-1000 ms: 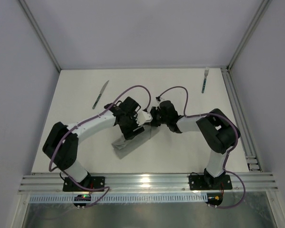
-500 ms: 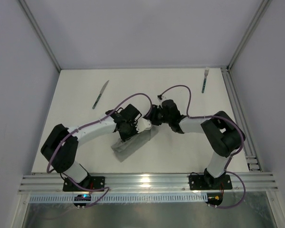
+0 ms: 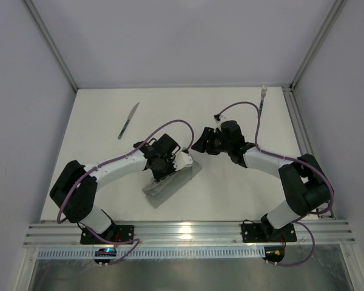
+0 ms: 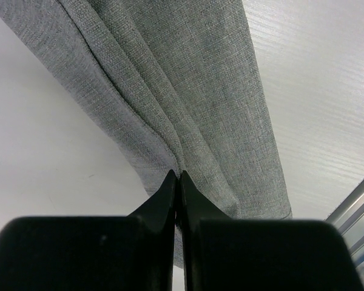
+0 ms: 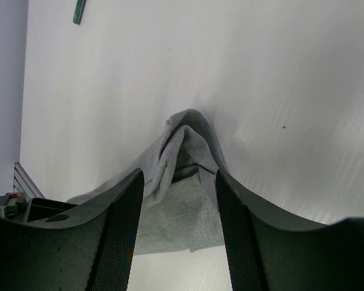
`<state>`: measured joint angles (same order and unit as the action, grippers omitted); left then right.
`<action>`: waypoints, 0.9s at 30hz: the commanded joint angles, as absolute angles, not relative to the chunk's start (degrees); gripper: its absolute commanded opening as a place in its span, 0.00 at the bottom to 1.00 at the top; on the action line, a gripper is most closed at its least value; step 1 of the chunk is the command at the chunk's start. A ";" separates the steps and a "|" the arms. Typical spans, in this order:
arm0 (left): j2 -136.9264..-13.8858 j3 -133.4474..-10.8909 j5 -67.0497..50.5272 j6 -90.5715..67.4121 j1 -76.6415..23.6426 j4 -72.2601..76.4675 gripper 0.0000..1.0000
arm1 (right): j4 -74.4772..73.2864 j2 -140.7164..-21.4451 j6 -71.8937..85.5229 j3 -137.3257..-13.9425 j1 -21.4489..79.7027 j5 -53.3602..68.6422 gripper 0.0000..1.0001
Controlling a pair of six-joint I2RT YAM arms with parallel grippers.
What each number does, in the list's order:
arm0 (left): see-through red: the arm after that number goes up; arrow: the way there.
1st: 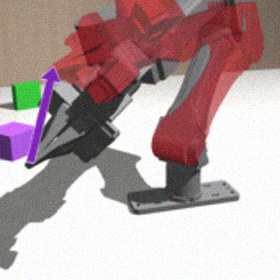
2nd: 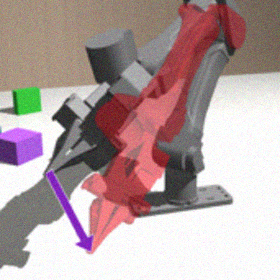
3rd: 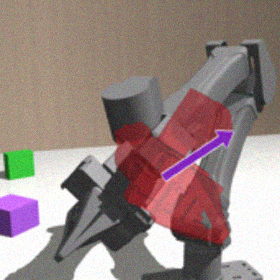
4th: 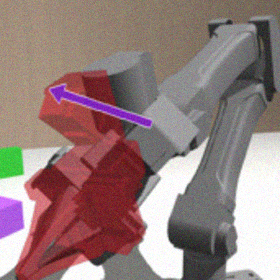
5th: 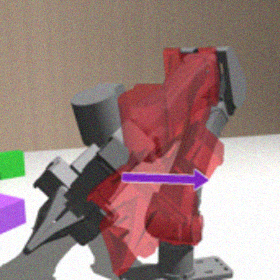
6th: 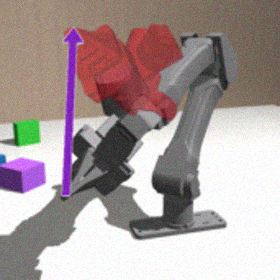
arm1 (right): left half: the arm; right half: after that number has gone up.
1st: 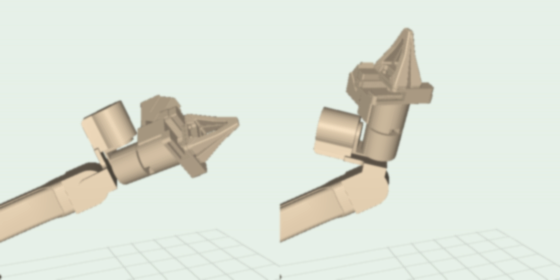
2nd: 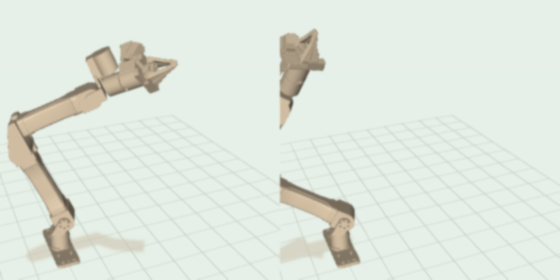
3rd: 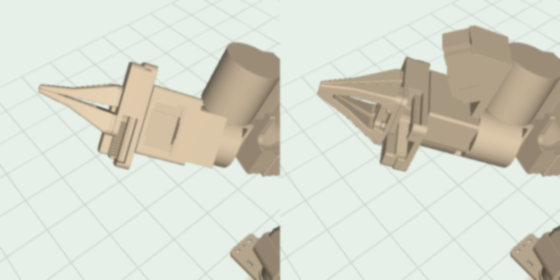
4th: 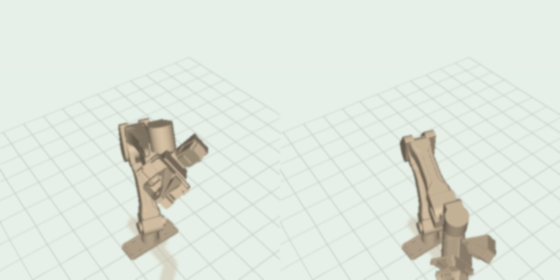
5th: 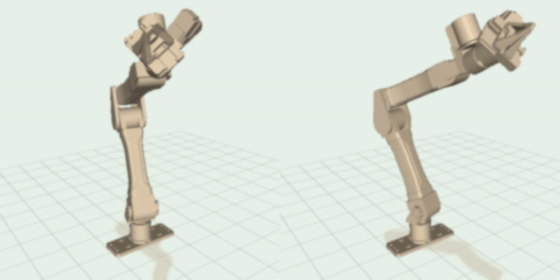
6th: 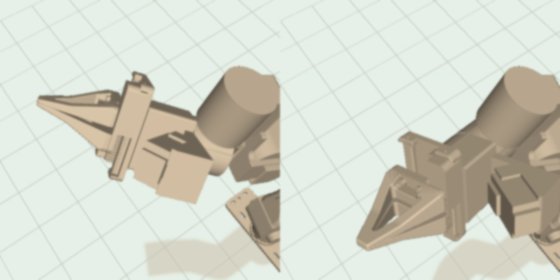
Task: Fold the napkin into a case and place the utensils inside
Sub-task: Smooth out the smaller rectangle-folded napkin at the center of the board.
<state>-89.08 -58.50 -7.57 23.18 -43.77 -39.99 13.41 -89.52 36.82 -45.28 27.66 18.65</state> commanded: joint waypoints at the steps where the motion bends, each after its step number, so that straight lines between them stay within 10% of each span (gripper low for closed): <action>1: -86.92 -58.01 -8.26 23.99 -44.56 -39.29 0.01 | 7.66 -88.32 31.83 -44.30 27.33 19.42 0.56; 23: -86.66 -56.87 -2.11 26.19 -50.01 -38.67 0.01 | 13.36 -99.32 29.44 -41.22 28.74 29.10 0.54; 27: -86.31 -56.60 -0.62 26.89 -50.80 -38.93 0.01 | 12.48 -99.23 29.27 -40.87 28.65 27.25 0.40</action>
